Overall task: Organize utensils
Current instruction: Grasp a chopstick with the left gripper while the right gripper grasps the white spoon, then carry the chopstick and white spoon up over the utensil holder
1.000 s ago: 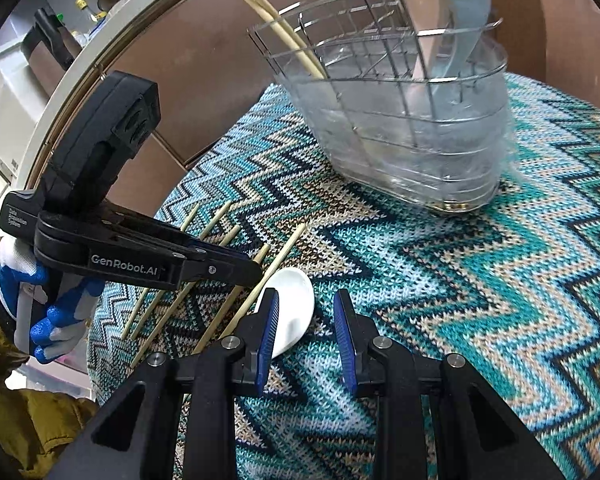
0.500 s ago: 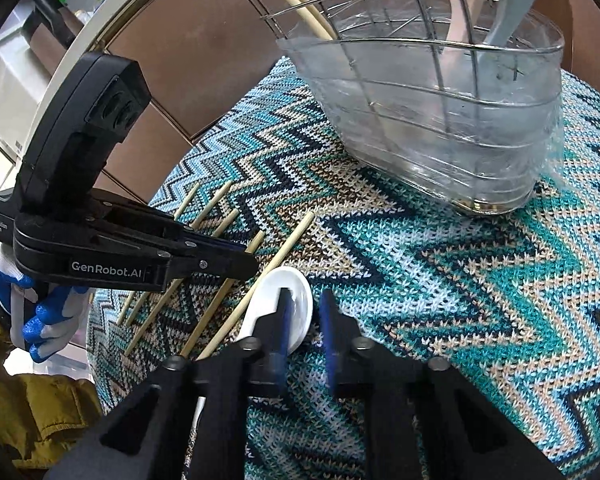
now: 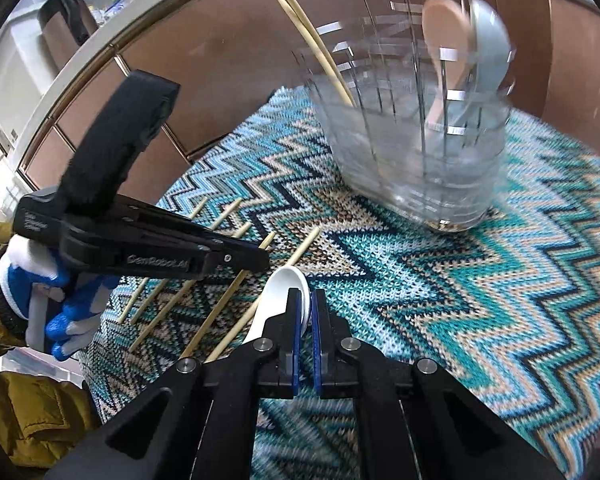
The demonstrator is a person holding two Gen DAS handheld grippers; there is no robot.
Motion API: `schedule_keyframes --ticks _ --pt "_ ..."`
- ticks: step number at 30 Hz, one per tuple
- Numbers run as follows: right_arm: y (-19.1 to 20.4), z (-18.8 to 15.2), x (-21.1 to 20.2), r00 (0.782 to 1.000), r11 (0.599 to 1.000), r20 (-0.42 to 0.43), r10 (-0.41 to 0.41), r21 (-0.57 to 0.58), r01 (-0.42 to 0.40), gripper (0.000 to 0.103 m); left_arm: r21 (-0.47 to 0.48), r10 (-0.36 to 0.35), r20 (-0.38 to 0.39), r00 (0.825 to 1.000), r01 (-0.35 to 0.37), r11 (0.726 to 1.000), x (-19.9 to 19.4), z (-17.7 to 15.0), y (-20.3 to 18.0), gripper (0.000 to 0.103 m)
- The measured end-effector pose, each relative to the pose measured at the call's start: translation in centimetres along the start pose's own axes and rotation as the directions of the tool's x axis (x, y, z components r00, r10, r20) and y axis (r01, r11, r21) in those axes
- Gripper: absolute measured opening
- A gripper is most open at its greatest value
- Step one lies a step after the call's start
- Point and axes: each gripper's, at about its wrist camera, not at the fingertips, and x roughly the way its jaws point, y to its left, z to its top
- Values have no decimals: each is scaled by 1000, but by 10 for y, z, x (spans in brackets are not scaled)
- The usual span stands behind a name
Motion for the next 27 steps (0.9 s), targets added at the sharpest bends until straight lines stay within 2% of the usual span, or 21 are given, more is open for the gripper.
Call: schedule_keyframes --ticks 5,11,14,20,27 --pt "24 -7 -27 995 996 52 -84 -33 85 4 29 -30 124 992 27 999 -41 -18 -3 6" --pt "53 -18 -49 982 987 115 -153 -39 158 5 42 -49 247 968 39 998 -90 -33 2 5" --pt "66 -24 -61 973 982 147 -179 -36 186 5 39 -56 272 961 47 998 -100 -31 2 5" --pt "97 -32 -88 954 972 208 -217 -45 231 5 47 -71 323 944 59 997 -126 -49 0 5" --pt "124 -40 -114 934 961 252 -253 -48 273 4 54 -95 388 917 80 995 -161 -69 -1 5"
